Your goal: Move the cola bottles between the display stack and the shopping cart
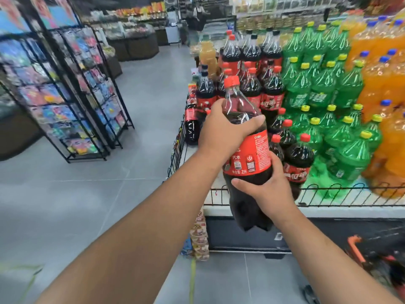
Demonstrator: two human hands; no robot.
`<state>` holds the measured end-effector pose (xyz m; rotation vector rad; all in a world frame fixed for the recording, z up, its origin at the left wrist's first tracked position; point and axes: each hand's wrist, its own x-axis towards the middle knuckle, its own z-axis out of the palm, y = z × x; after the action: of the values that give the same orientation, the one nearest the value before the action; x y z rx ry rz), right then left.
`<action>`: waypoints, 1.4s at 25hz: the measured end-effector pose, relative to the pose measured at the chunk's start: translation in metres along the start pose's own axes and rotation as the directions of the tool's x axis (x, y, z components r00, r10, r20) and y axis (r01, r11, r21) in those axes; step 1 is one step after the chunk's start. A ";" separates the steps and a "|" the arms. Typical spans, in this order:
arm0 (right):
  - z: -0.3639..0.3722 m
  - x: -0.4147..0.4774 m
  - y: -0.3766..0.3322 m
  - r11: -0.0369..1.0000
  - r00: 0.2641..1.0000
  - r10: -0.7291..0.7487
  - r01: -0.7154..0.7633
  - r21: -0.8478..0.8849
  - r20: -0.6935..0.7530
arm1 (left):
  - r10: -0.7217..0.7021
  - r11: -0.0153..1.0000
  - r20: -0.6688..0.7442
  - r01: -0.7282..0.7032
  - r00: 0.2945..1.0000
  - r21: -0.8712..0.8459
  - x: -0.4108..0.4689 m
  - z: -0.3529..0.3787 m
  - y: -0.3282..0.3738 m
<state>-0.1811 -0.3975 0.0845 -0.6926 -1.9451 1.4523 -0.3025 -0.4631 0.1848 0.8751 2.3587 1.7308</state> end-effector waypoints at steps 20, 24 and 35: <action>0.109 0.159 0.039 0.997 0.952 -0.019 -0.003 0.071 0.306 | -0.199 0.970 -0.159 0.218 0.967 0.107 0.136 -0.028 -0.084; 0.121 0.177 0.052 0.998 0.948 0.012 -0.030 0.051 0.319 | -0.252 0.957 -0.077 0.261 0.965 0.127 0.154 -0.033 -0.095; 0.168 0.210 0.089 0.991 0.968 0.133 -0.135 -0.004 0.211 | -0.289 0.955 0.137 0.275 0.947 0.110 0.217 -0.036 -0.168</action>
<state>-0.4422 -0.3319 -0.0033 -0.7014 -2.0824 1.6762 -0.5627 -0.4198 0.1018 0.6161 2.3399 1.4073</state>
